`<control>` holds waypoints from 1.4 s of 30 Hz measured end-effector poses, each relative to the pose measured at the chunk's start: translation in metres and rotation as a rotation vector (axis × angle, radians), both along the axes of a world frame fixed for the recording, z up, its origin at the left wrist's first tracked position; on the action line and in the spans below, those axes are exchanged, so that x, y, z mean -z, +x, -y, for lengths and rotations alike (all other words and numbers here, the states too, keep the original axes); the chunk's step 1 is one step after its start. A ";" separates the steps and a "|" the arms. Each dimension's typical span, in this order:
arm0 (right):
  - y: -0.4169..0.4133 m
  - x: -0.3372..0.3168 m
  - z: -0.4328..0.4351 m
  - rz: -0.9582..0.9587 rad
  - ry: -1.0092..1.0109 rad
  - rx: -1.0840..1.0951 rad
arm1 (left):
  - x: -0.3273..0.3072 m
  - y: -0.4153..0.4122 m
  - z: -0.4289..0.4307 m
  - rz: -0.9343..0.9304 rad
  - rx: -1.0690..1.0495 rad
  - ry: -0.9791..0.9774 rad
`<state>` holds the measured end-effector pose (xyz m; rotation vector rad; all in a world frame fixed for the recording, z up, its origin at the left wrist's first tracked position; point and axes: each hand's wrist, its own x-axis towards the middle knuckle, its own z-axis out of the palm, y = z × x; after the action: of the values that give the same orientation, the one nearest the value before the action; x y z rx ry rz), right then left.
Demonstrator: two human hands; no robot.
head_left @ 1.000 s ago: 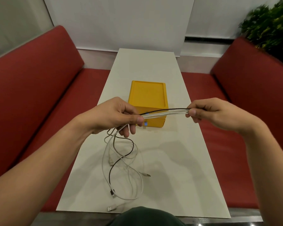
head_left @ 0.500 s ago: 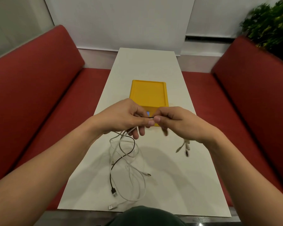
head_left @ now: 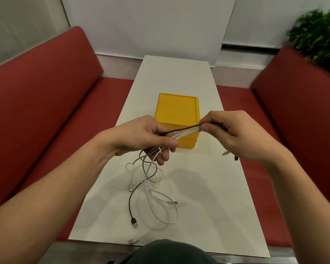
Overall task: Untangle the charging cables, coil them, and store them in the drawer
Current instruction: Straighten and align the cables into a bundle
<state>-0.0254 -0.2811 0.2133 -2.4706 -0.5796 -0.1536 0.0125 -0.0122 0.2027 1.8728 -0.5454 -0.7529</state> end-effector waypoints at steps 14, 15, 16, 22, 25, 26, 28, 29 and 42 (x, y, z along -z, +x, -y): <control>-0.009 -0.010 0.043 0.099 0.032 0.109 | -0.006 0.006 -0.029 0.125 0.004 0.103; -0.009 -0.008 0.050 0.096 0.034 0.129 | -0.005 0.007 -0.035 0.160 0.001 0.132; -0.010 -0.007 0.056 0.079 0.048 0.143 | -0.005 0.008 -0.040 0.173 -0.005 0.143; -0.018 0.000 0.063 0.021 0.100 0.186 | 0.002 0.008 -0.060 0.042 -0.035 -0.009; -0.015 0.001 0.074 0.040 0.114 0.243 | 0.005 0.013 -0.074 0.011 -0.054 0.005; -0.016 0.003 0.077 0.021 0.122 0.248 | 0.006 0.015 -0.076 0.026 -0.044 0.042; -0.017 0.009 0.079 -0.028 0.160 0.291 | 0.008 0.018 -0.079 0.046 -0.052 0.113; -0.016 0.014 0.081 -0.018 0.163 0.345 | 0.008 0.020 -0.081 0.053 -0.067 0.133; -0.002 0.083 0.127 0.445 -0.273 0.965 | 0.024 0.024 -0.133 0.116 -0.141 0.129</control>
<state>-0.0272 -0.4081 0.1304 -2.7812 0.5155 -1.0689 0.0368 0.1210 0.1783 2.0604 -0.4402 -0.6011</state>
